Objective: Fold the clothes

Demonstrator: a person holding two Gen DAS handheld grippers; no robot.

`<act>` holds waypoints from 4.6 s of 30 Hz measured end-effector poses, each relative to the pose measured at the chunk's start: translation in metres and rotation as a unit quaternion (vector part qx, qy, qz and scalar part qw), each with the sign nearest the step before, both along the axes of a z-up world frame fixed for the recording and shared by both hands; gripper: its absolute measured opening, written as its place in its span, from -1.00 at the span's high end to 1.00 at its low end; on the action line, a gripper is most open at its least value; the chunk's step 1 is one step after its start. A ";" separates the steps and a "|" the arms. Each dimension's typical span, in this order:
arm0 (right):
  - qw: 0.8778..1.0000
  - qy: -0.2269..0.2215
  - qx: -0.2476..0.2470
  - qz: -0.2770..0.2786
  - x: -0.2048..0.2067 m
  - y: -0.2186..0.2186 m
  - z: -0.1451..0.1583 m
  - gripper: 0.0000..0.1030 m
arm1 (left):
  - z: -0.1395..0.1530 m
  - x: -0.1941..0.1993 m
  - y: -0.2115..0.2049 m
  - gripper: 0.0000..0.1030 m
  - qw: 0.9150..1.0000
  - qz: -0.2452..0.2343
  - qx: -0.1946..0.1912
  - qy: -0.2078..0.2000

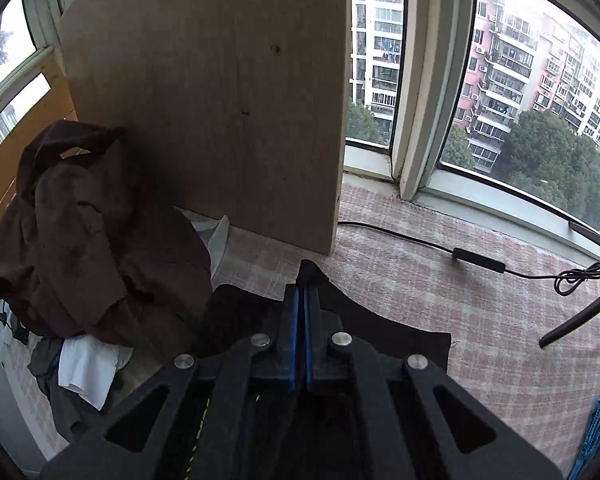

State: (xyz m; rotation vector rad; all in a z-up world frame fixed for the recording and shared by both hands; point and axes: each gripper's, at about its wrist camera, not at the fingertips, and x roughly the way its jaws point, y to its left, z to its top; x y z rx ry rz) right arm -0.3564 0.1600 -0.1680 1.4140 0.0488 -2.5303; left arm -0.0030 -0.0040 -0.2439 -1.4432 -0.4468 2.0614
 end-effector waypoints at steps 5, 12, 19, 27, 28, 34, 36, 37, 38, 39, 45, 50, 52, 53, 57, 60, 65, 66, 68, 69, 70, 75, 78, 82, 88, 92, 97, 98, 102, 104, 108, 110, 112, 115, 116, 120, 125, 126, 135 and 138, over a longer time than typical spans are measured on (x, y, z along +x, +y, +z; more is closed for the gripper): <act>0.999 -0.036 0.019 0.003 -0.021 -0.057 -0.045 0.95 | -0.021 -0.004 -0.023 0.86 1.000 0.008 0.009 -0.016; 0.998 -0.053 0.009 0.015 -0.024 -0.085 -0.059 0.95 | -0.023 -0.002 -0.025 0.86 1.000 -0.007 0.021 -0.015; 0.994 -0.089 -0.033 0.053 -0.021 -0.086 -0.049 0.81 | -0.030 0.001 -0.032 0.76 0.998 -0.018 0.024 -0.050; 0.994 -0.084 -0.054 0.049 0.102 0.025 0.012 0.10 | -0.008 -0.007 -0.057 0.37 0.998 -0.012 0.038 -0.054; 0.994 -0.089 -0.040 0.047 0.129 0.039 0.009 0.02 | -0.010 -0.010 -0.055 0.37 0.997 -0.017 0.041 -0.059; 0.985 -0.171 -0.005 -0.006 0.287 0.092 -0.048 0.00 | -0.028 -0.019 -0.028 0.37 0.994 -0.072 0.019 -0.084; 0.983 -0.184 -0.008 -0.021 0.327 0.097 -0.058 0.00 | -0.030 -0.019 -0.021 0.41 0.993 -0.085 0.011 -0.086; 0.981 -0.191 -0.019 -0.020 0.338 0.095 -0.062 0.00 | -0.029 -0.018 -0.017 0.58 0.993 -0.092 -0.001 -0.080; 0.980 -0.197 -0.030 -0.021 0.347 0.093 -0.065 0.00 | -0.028 -0.017 -0.014 0.66 0.993 -0.093 -0.007 -0.075; 0.979 -0.200 -0.036 -0.023 0.355 0.091 -0.069 0.00 | -0.026 -0.015 -0.013 0.68 0.993 -0.090 -0.008 -0.073; 0.975 -0.217 -0.047 -0.017 0.361 0.087 -0.089 -0.01 | -0.014 -0.007 -0.007 0.83 0.996 -0.066 -0.023 -0.059; 0.982 -0.191 0.001 0.000 0.359 0.094 -0.085 -0.01 | -0.011 0.010 -0.006 0.84 0.997 -0.030 0.008 -0.073; 0.982 -0.187 0.010 0.009 0.360 0.097 -0.081 -0.01 | -0.018 0.020 -0.006 0.84 0.997 -0.017 -0.015 -0.068; 0.982 -0.190 -0.006 0.016 0.360 0.097 -0.079 -0.01 | -0.024 0.022 -0.008 0.84 0.997 -0.008 -0.027 -0.070; 0.981 -0.186 -0.038 0.039 0.361 0.089 -0.070 -0.01 | -0.031 0.020 -0.021 0.75 0.995 0.037 -0.013 -0.089; 0.980 -0.189 -0.041 0.039 0.363 0.086 -0.069 -0.01 | -0.014 0.023 -0.022 0.23 0.996 0.054 -0.047 -0.053; 0.974 -0.210 -0.078 0.028 0.372 0.094 -0.081 -0.03 | -0.019 0.015 -0.018 0.03 0.995 0.059 -0.055 -0.061; 0.974 -0.211 -0.073 0.030 0.372 0.092 -0.084 -0.03 | -0.022 0.014 -0.013 0.04 0.995 0.053 -0.062 -0.062; 0.973 -0.213 -0.074 0.037 0.380 0.086 -0.092 -0.03 | -0.028 0.010 -0.004 0.08 0.994 0.041 -0.074 -0.066; 0.973 -0.215 -0.075 0.041 0.383 0.083 -0.096 -0.03 | -0.030 0.009 0.000 0.18 0.994 0.036 -0.077 -0.069; 0.974 -0.206 -0.078 0.042 0.385 0.082 -0.095 -0.05 | -0.031 0.008 0.003 0.40 0.994 0.030 -0.076 -0.071; 0.974 -0.194 -0.093 0.075 0.388 0.073 -0.092 0.57 | -0.027 0.008 0.011 0.78 0.995 0.013 -0.078 -0.064; 0.973 -0.194 -0.098 0.079 0.390 0.075 -0.083 0.65 | -0.016 0.013 0.011 0.80 0.996 0.004 -0.057 -0.063; 0.969 -0.204 -0.108 0.093 0.405 0.089 -0.069 0.66 | -0.007 0.030 0.013 0.80 0.997 -0.009 -0.032 -0.075; 0.962 -0.229 -0.090 0.118 0.443 0.087 -0.067 0.50 | -0.022 0.069 0.009 0.62 0.990 -0.033 -0.063 -0.122; 0.967 -0.226 -0.047 0.111 0.445 0.107 -0.046 0.47 | 0.002 0.059 -0.020 0.61 0.986 -0.027 -0.132 -0.096; 0.987 -0.131 -0.043 0.077 0.404 0.146 0.021 0.46 | 0.064 -0.011 -0.023 0.61 0.981 -0.054 -0.185 0.020; 0.990 -0.107 -0.048 0.074 0.386 0.146 0.030 0.46 | 0.071 -0.032 -0.015 0.61 0.979 -0.069 -0.185 0.041; 0.994 -0.039 -0.067 0.072 0.295 0.119 0.035 0.81 | 0.064 -0.124 0.029 0.61 0.976 -0.109 -0.169 0.085; 0.994 -0.046 -0.077 0.059 0.241 0.098 0.017 0.81 | 0.050 -0.169 0.046 0.61 0.977 -0.117 -0.154 0.084; 0.993 -0.080 -0.072 0.049 0.152 0.071 -0.037 0.81 | 0.019 -0.234 0.059 0.61 0.979 -0.135 -0.136 0.074; 0.990 -0.103 -0.090 0.042 0.126 0.069 -0.063 0.81 | 0.003 -0.257 0.061 0.61 0.977 -0.143 -0.146 0.068; 0.989 -0.114 -0.092 0.027 0.109 0.073 -0.080 0.81 | -0.013 -0.275 0.060 0.61 0.974 -0.145 -0.163 0.059; 0.990 -0.116 -0.078 -0.009 0.093 0.090 -0.092 0.81 | -0.021 -0.290 0.049 0.61 0.973 -0.129 -0.185 0.057; 0.991 -0.114 -0.070 -0.023 0.089 0.098 -0.093 0.81 | -0.022 -0.294 0.045 0.60 0.972 -0.121 -0.194 0.058; 0.993 -0.098 -0.040 -0.051 0.079 0.113 -0.085 0.66 | -0.017 -0.310 0.037 0.50 0.971 -0.104 -0.206 0.067; 0.997 -0.075 -0.009 -0.029 0.061 0.106 -0.079 -0.09 | -0.016 -0.330 0.042 0.32 0.970 -0.105 -0.208 0.066; 0.997 -0.075 -0.008 -0.022 0.057 0.104 -0.081 -0.09 | -0.019 -0.332 0.046 0.24 0.968 -0.111 -0.216 0.065; 0.995 -0.096 -0.015 0.012 0.039 0.094 -0.105 -0.12 | -0.026 -0.349 0.063 0.24 0.965 -0.124 -0.223 0.061; 0.995 -0.093 -0.017 0.028 0.040 0.091 -0.105 0.36 | -0.027 -0.349 0.064 0.47 0.965 -0.128 -0.219 0.066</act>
